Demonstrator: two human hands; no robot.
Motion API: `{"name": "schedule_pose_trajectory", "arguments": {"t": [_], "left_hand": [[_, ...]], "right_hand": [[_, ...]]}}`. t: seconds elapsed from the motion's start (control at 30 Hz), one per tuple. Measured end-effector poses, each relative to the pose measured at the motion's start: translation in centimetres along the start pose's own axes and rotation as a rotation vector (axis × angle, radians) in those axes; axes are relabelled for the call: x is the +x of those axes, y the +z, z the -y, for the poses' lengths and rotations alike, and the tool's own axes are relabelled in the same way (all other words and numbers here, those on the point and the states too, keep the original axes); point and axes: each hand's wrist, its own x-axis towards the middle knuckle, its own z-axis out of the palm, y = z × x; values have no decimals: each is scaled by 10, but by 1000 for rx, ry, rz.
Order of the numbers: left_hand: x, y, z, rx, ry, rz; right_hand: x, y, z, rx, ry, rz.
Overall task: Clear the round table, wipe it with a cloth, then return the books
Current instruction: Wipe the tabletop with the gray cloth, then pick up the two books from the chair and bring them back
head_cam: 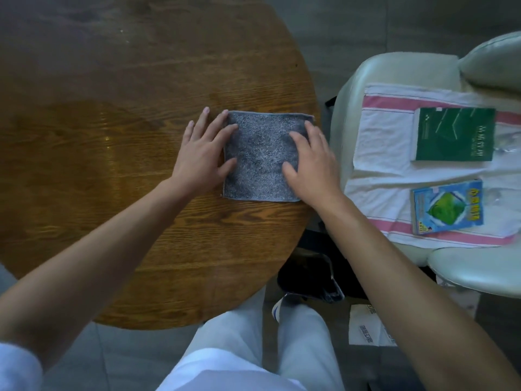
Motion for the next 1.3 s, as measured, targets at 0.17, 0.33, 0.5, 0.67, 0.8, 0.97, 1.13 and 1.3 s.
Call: {"name": "schedule_pose_trajectory", "arguments": {"t": [0.17, 0.33, 0.5, 0.67, 0.8, 0.97, 1.13, 1.3], "left_hand": [[-12, -21, -50, -37, 72, -230], [-34, -44, -118, -100, 153, -332], [-68, -76, -192, -132, 292, -340], [-118, -100, -263, -138, 403, -288], [-159, -110, -318, -146, 455, -316], [-205, -112, -379, -125, 547, -337], [-238, -116, -432, -124, 640, -369], [-262, -121, -473, -164, 692, -403]], "right_hand": [[-42, -45, -8, 147, 57, -141], [-117, -81, -26, 369, 159, -276], [-220, -124, -44, 472, 212, -422], [-321, -143, -52, 487, 213, -540], [-400, -147, -74, 482, 251, -654], [-506, -141, -111, 470, 323, -821], [-581, -142, -133, 430, 361, -977], [-628, -142, -148, 454, 385, -1065]]}}
